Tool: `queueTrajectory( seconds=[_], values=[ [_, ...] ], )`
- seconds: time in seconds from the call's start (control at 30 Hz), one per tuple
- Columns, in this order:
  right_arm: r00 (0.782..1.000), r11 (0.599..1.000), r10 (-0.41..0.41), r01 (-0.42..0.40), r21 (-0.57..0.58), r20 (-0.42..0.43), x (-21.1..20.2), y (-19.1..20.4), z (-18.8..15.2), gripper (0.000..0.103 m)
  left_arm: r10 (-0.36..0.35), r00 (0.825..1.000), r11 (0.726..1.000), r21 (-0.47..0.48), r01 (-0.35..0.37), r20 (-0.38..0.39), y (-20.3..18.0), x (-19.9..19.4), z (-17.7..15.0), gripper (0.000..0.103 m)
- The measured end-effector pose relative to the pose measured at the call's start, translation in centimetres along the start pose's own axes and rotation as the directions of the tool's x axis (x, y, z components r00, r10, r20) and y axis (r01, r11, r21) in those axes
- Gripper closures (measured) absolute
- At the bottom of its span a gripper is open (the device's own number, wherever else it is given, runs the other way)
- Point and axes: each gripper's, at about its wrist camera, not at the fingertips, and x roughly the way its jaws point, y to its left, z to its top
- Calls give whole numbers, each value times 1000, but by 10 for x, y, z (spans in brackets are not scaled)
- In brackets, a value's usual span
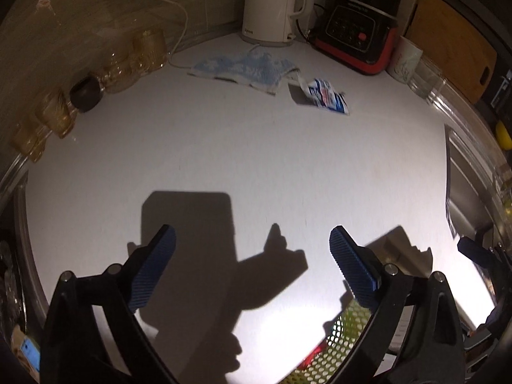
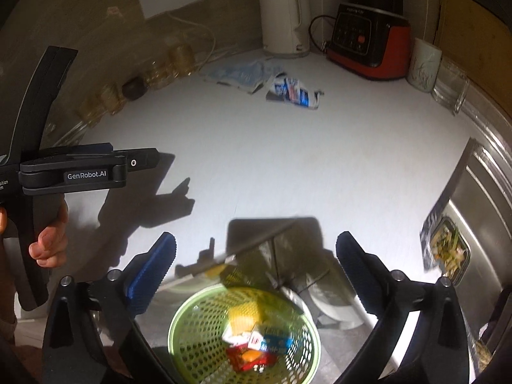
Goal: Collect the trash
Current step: 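Grasp the blue-white cloth with the left tool while the right tool grasps the alcohol wipe packet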
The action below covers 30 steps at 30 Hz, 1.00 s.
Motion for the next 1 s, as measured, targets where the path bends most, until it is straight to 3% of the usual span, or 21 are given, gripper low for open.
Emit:
queueTrajectory(
  seconds=[0.37, 0.83, 1.0],
  values=[
    [999, 998, -42, 41, 48, 16, 69, -33, 77, 2, -8, 1000, 996, -92, 10, 23, 13, 55, 102, 8],
    [999, 988, -35, 39, 152, -32, 160, -70, 148, 2, 23, 1000, 996, -82, -22, 15, 4, 168, 208, 8],
    [998, 983, -34, 43, 177, -54, 183, -76, 160, 2, 78, 997, 996, -50, -79, -6, -3, 204, 228, 8]
  ],
)
